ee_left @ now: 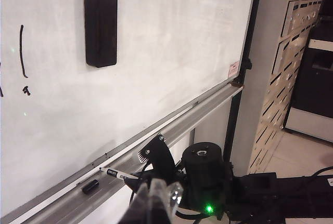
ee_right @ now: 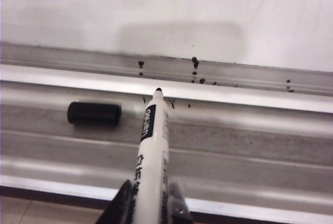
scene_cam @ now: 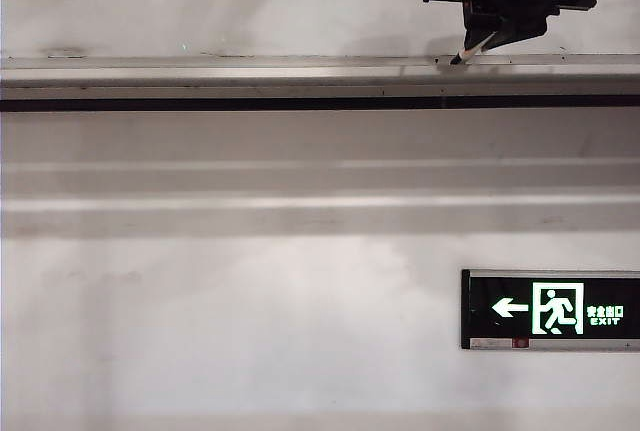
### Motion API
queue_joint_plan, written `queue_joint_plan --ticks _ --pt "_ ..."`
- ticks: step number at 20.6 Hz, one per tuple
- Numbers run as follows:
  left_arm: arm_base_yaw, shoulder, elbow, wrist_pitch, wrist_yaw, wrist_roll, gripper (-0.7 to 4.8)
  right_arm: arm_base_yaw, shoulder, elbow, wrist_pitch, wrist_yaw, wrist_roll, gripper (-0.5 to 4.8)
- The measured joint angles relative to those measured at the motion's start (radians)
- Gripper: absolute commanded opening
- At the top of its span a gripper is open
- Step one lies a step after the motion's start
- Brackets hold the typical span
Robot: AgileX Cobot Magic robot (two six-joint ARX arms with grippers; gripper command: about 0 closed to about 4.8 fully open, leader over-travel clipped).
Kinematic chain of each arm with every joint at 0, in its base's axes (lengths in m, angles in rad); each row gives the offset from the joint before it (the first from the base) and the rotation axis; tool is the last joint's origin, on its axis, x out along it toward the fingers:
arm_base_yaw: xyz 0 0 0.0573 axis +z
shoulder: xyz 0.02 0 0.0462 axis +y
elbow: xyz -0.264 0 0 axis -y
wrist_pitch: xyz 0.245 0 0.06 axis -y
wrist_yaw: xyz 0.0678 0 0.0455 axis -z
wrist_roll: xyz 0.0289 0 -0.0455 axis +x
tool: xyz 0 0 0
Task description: Take a marker from the whiteboard tray, write "Hi!" on the whiteboard, and then put the marker back vertically into the whiteboard tray.
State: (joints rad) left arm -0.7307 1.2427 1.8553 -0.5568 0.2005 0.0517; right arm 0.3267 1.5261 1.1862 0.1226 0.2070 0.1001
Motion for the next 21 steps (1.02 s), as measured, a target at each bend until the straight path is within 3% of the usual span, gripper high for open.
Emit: queue_joint_plan --ticks 21 --pt "0.0 0.0 0.0 -0.001 0.001 0.0 -0.06 -0.002 0.066 0.0 0.105 0.0 0.003 -0.01"
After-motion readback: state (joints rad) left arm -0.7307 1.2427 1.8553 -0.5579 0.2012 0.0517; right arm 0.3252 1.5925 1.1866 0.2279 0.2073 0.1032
